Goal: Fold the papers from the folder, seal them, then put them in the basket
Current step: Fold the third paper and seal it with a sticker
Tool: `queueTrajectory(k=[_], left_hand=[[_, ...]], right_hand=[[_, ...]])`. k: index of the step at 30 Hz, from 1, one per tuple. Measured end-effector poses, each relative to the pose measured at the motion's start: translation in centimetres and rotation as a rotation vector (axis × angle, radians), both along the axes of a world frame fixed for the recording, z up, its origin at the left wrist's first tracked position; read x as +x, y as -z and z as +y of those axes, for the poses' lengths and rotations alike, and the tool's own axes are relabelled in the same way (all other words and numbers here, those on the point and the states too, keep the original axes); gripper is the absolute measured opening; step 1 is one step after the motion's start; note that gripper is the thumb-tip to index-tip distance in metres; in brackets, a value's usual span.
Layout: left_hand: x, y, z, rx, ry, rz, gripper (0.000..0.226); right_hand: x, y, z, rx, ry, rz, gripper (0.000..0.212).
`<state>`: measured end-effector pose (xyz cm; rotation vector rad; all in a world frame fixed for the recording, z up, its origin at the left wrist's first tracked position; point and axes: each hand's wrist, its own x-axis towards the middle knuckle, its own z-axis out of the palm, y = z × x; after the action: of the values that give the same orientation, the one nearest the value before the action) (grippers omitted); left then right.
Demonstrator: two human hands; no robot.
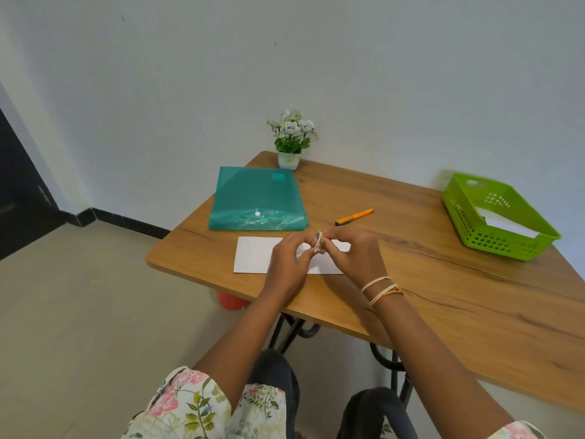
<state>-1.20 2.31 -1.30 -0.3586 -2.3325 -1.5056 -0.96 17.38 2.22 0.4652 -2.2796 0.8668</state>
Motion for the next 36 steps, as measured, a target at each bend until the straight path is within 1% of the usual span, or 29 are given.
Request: queueTrajectory(k=[2,5,9,12,14,18,22,25,27,29,32,36], left_hand=[[-0.2,0.2,0.0,-0.016,0.003,0.010,0.004],[-0.2,0.2,0.1,-0.020,-0.004,-0.001,0.006],[-0.1,0.3,0.2,-0.047,0.015,0.024,0.003],[-0.2,0.4,0.2,-0.078,0.012,0.040,0.002],[-0.1,0.4,0.3,-0.095,0.007,0.053,0.003],[0.0,0.2,0.5,-0.154,0.004,0.068,0.008],[-0.7,-0.2,1.2,-0.211,-0.026,0.098,0.011],[-3.2,-1.2,2.0,-0.309,-0.063,0.087,0.009],[-5.4,-1.8,2.5,-0.411,-0.078,0.067,0.007],[-7.3,-2.2,2.9,-0.508,-0.068,0.010,0.014],[-9.0,-2.7,3.2,-0.555,-0.013,-0.090,0.020],[-9.7,-2.5,3.4,-0.631,0.044,-0.105,0.021]], right_hand=[[-0.1,-0.2,0.0,-0.094,0.010,-0.094,0.003],[-0.5,-0.4,0.0,-0.343,0.062,-0.286,0.004],[-0.5,-0.5,0.3,-0.859,0.038,-0.477,0.009],[-0.1,-0.3,0.7,-1.169,0.021,-0.560,0.003],[0.0,0.0,1.2,-1.280,0.042,-0.569,0.001],[0.2,1.1,1.9,-1.323,0.084,-0.578,0.003],[-0.1,1.8,1.9,-1.278,0.099,-0.590,0.003],[-0.2,2.0,1.9,-1.236,0.112,-0.582,0.006],[-0.2,2.1,2.1,-1.252,0.108,-0.567,0.004],[-0.2,2.3,2.3,-1.267,0.098,-0.575,0.004],[-0.5,2.5,2.5,-1.290,0.091,-0.608,0.008],[-0.6,2.5,2.5,-1.313,0.082,-0.601,0.006]])
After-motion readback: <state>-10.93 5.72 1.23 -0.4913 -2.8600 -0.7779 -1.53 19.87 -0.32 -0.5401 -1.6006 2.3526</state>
